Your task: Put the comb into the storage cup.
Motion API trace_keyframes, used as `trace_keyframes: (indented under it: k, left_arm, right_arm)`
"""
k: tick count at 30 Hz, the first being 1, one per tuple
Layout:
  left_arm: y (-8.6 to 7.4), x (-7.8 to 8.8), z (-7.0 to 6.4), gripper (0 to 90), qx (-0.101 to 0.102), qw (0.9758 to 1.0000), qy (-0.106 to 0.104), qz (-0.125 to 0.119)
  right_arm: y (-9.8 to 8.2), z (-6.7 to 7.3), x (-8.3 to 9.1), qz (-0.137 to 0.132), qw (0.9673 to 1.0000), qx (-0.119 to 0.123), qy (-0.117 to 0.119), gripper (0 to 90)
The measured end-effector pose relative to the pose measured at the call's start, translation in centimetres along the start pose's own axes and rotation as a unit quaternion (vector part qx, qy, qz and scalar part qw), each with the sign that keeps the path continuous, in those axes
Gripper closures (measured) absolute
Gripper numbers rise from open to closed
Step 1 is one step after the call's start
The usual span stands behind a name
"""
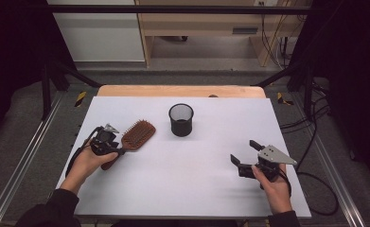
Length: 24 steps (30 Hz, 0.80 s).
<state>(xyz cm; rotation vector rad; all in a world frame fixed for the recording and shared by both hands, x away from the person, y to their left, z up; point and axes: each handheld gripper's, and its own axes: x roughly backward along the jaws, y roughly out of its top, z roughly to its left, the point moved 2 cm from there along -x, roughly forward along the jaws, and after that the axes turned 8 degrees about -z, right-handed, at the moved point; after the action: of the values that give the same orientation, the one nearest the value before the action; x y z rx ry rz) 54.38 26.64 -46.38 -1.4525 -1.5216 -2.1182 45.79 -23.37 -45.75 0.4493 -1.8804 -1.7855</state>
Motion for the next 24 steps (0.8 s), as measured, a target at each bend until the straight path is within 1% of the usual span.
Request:
trace_keyframes:
  k: [4,8,9,12,13,18,21,24]
  left_arm:
    - [0.07,-0.14,-0.13,60.0,-0.005,1.0000,-0.003,0.008]
    - [0.13,-0.25,-0.25,62.5,-0.010,0.9999,-0.002,0.011]
    - [0.16,-0.31,-0.29,63.1,-0.014,0.9998,-0.002,0.014]
    - [0.17,-0.40,-0.36,63.8,-0.015,0.9998,-0.002,0.015]
    - [0.14,-0.48,-0.42,64.0,-0.017,0.9997,-0.003,0.019]
    - [0.09,-0.64,-0.48,64.4,-0.022,0.9994,-0.004,0.025]
    - [0.02,-0.75,-0.52,64.9,-0.027,0.9991,-0.006,0.033]
    - [-0.04,-0.81,-0.51,65.3,-0.028,0.9990,-0.006,0.034]
  right_arm:
    - [-0.02,0.03,-0.03,0.001,1.0000,0.001,0.001,8.4]
    - [-0.03,0.04,-0.04,0.002,1.0000,0.001,0.002,8.4]
    - [-0.03,0.05,-0.04,0.002,1.0000,0.000,0.002,8.4]
    - [-0.02,0.07,-0.05,0.002,1.0000,0.001,0.003,8.3]
    - [-0.02,0.07,-0.05,0.002,1.0000,0.001,0.003,8.4]
    - [-0.03,0.07,-0.05,0.002,1.0000,0.001,0.003,8.4]
    - [-0.03,0.07,-0.06,0.002,1.0000,0.001,0.004,8.4]
    - [-0.04,0.09,-0.08,0.003,1.0000,0.001,0.004,8.3]
